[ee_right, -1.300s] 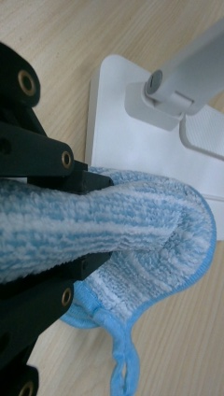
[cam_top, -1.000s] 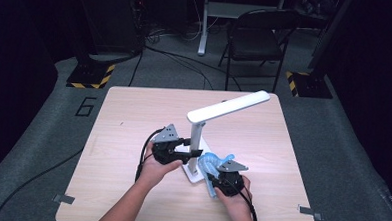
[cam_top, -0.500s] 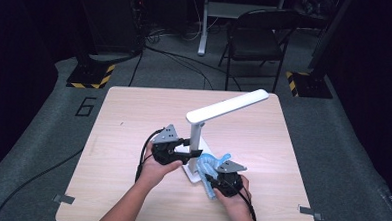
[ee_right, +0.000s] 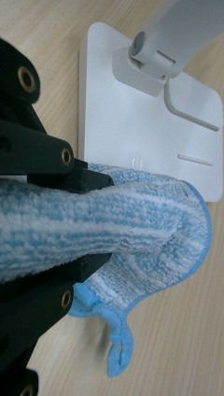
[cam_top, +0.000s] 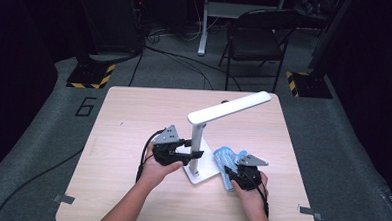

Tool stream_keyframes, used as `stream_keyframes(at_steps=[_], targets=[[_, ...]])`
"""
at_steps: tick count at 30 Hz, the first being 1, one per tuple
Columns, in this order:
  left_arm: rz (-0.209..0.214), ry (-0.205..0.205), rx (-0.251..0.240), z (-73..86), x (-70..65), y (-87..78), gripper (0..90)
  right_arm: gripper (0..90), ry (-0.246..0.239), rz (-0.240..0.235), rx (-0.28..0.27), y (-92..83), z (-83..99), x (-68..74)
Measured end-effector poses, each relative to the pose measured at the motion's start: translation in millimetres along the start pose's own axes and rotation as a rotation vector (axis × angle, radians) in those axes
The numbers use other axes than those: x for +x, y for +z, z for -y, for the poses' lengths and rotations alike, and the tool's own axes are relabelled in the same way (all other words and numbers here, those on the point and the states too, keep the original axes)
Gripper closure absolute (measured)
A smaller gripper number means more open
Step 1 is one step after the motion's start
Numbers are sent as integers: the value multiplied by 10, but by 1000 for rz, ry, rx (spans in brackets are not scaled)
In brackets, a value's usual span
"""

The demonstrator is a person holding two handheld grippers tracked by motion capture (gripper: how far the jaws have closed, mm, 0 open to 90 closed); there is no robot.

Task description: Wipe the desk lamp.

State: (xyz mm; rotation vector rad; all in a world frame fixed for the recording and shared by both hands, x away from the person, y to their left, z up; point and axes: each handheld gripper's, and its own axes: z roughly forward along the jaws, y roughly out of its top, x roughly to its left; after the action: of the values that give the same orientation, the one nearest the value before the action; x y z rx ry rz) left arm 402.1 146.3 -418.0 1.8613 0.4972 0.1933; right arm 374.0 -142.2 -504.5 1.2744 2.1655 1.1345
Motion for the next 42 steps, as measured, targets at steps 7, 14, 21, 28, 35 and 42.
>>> stream_keyframes(at_steps=[7,14,21,28,35,42], targets=[[46,3,6,-4,-37,27,508,668,13,-17,-31,-69,-12,-10],[76,20,8,-15,-95,76,508,668,-23,-30,-39,-51,-30,89],[140,30,16,-24,-155,117,507,666,-34,-47,-40,-66,-45,157],[210,77,37,-51,-168,137,508,654,-70,-88,-49,-52,-57,274],[170,96,46,-53,-181,69,507,492,-133,-69,-11,44,-26,430],[112,54,48,-8,-205,-43,476,578,-123,-91,3,40,22,414]])
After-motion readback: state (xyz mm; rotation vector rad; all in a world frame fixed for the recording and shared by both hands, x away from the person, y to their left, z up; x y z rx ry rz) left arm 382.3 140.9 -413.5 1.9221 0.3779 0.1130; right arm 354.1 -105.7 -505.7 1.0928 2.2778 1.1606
